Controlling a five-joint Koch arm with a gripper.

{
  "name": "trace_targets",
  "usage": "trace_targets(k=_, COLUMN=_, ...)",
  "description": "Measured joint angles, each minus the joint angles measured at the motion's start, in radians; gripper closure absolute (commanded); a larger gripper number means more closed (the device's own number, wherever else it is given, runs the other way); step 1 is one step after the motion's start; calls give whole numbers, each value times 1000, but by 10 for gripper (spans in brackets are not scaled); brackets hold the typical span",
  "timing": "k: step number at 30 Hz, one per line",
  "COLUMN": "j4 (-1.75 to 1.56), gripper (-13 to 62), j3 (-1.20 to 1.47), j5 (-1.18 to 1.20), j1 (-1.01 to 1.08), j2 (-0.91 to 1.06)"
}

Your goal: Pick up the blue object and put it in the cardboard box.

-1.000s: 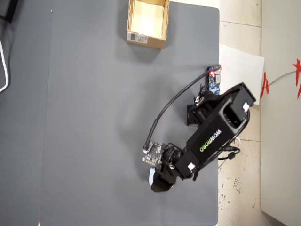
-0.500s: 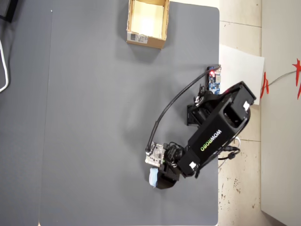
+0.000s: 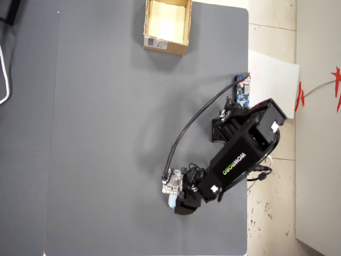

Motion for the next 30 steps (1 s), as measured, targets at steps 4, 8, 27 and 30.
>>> trace_targets(k=4, j4=-29, gripper=451, j3=2, j5=0, j1=0, j2=0)
trace_targets(k=8, j4=-63, gripper=451, j3=2, j5=-2, j1=0, j2=-2)
trace_targets(k=27, j4=-95, gripper=451, j3=3, j5=-213, j1=388, j2=245)
trace_targets(k=30, j4=-100, gripper=451, j3=5, j5=-252, j1=448, j2=262)
